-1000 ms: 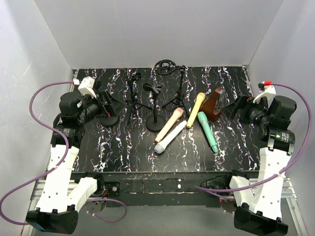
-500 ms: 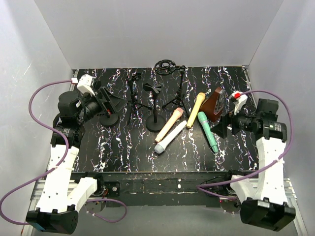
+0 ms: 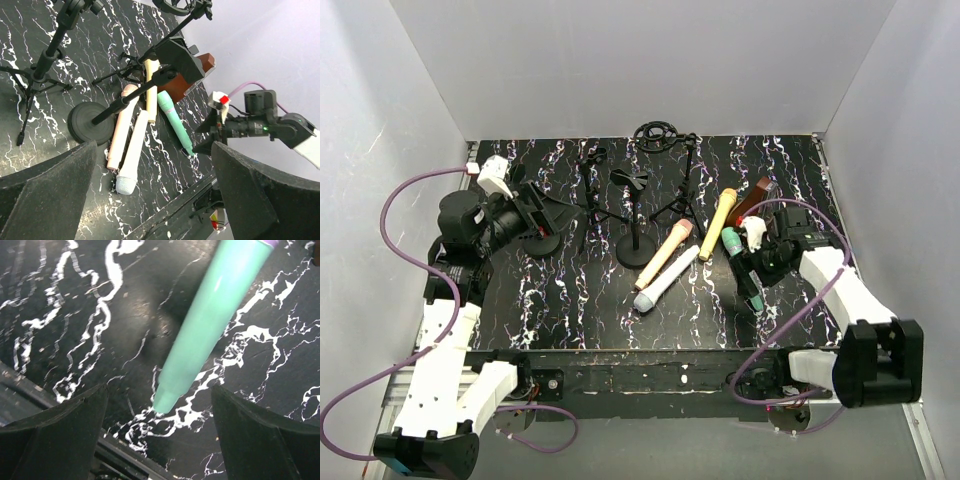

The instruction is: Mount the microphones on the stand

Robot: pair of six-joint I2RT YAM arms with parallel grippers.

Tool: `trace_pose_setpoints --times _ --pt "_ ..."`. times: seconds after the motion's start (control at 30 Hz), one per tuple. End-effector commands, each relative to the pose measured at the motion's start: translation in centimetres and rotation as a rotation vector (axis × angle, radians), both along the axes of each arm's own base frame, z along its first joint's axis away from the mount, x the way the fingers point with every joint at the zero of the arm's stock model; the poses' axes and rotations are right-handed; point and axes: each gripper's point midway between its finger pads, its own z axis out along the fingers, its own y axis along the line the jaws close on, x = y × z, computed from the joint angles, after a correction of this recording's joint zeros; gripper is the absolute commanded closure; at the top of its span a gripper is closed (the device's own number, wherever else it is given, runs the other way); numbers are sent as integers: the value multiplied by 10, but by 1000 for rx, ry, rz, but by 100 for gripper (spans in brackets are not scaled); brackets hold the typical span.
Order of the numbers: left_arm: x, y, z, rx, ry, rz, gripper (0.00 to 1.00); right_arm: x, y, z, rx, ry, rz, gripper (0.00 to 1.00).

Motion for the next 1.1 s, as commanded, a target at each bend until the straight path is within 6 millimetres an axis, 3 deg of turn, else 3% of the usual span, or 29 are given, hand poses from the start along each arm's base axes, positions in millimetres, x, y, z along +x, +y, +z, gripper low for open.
trace_pose_setpoints --times 0.0,0.2,0.47,0.6,0.77,1.07 --pt "-4 -3 0 -8 -7 -21 2 37 -13 -22 -98 -45 -85 12" --pt "-6 -3 -1 -8 -7 -25 2 51 -7 -46 -90 30 -118 23" --pt "-8 -5 -2 -10 -9 -32 2 47 -8 -62 -103 104 -130 44" --pt "-9 -6 2 -18 -17 -43 2 43 -11 -60 -113 109 -119 70" --pt "-12 -18 13 -54 -27 -102 2 36 -12 -31 -76 56 -99 89" --pt "-11 -40 53 -179 -36 -224 2 10 6 68 129 -84 -26 98"
